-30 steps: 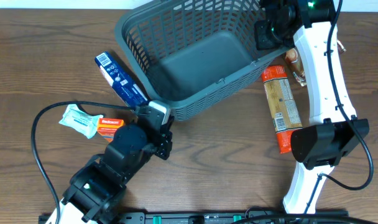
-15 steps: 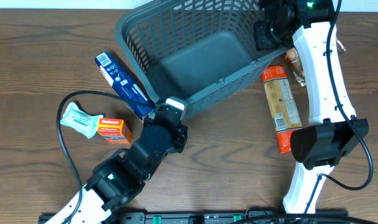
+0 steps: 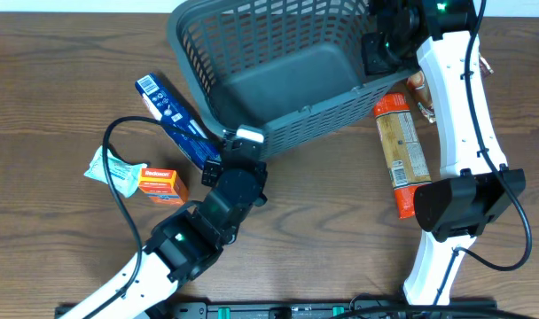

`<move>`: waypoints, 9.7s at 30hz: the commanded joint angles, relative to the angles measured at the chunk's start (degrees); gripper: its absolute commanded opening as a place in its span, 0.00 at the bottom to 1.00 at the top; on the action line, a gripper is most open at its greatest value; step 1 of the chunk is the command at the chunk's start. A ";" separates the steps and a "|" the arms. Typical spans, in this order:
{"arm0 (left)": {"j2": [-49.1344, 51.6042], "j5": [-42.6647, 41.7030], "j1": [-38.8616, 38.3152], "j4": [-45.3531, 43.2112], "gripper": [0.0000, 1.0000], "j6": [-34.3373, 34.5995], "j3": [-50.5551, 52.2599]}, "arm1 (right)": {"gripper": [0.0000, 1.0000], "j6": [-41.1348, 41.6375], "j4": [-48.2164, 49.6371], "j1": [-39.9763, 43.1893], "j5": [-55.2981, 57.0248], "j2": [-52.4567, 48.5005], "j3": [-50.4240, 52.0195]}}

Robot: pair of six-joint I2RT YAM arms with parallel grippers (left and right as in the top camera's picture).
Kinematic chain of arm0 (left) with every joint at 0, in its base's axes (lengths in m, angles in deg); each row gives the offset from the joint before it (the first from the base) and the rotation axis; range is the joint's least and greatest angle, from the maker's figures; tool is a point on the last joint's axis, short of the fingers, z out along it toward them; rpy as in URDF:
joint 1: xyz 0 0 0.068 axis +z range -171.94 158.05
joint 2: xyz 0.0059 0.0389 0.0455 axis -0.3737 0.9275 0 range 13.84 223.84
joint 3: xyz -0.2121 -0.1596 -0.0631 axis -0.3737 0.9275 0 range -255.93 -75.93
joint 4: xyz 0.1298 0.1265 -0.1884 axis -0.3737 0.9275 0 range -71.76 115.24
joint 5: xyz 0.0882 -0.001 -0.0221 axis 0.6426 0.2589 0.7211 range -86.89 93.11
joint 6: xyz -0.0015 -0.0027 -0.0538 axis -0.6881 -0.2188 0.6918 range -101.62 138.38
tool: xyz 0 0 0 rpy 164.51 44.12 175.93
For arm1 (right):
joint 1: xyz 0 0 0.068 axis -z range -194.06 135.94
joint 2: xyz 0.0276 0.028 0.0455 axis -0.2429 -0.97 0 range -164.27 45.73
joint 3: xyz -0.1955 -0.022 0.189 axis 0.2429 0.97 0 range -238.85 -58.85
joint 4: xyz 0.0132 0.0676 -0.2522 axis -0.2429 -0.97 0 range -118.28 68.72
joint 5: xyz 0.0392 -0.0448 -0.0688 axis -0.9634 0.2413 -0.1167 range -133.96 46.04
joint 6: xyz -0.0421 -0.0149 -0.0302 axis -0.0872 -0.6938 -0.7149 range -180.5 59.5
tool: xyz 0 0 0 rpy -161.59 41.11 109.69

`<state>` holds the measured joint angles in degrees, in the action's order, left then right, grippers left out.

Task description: Pack container

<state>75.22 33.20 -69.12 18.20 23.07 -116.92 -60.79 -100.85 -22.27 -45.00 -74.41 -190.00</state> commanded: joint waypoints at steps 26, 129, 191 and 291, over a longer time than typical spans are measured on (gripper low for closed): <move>3.67 6.60 12.48 -13.07 0.06 -5.64 -1.31 | 0.01 0.52 -2.82 -8.48 2.84 0.57 -3.43; -23.39 5.49 10.49 86.38 0.99 16.85 -51.39 | 0.99 -12.00 5.60 18.45 2.01 -5.01 -21.40; -23.39 5.49 10.49 86.38 0.99 16.85 -51.39 | 0.01 2.10 30.32 27.41 -35.15 6.51 -21.53; -23.39 5.49 10.49 86.38 0.99 16.85 -51.39 | 0.01 3.23 3.74 23.85 -24.74 -10.56 -46.40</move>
<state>51.33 38.22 -58.61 104.41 39.42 -167.91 -62.48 -99.34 5.08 -62.14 -92.68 -230.98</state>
